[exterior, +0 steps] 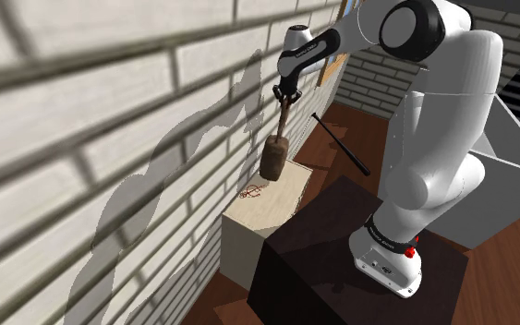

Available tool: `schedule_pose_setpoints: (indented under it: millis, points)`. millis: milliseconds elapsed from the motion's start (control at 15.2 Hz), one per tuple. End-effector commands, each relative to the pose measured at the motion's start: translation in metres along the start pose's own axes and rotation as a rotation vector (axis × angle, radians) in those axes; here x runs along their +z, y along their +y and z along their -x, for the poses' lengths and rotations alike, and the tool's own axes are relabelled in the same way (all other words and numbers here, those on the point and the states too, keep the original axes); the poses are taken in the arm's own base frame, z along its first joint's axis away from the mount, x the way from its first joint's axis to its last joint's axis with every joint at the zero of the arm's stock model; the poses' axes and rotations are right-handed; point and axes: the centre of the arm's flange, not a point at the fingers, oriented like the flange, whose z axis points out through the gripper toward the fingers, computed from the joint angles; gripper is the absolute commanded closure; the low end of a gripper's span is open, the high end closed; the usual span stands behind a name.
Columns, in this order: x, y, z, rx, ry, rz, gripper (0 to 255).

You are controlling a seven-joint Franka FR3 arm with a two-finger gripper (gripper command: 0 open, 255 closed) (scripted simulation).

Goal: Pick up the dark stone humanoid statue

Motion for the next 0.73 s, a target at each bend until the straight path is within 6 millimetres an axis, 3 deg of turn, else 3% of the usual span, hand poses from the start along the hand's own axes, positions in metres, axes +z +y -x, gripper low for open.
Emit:
schedule_pose_setpoints:
  millis: [0, 528, 660]
  points:
    - [-0.013, 0.0, -0.003, 0.0, 0.004, -0.004, 255]
    - [-0.054, 0.0, -0.012, 0.0, 0.004, -0.004, 255]
    - [-0.055, 0.0, -0.012, 0.0, 0.004, -0.004, 255]
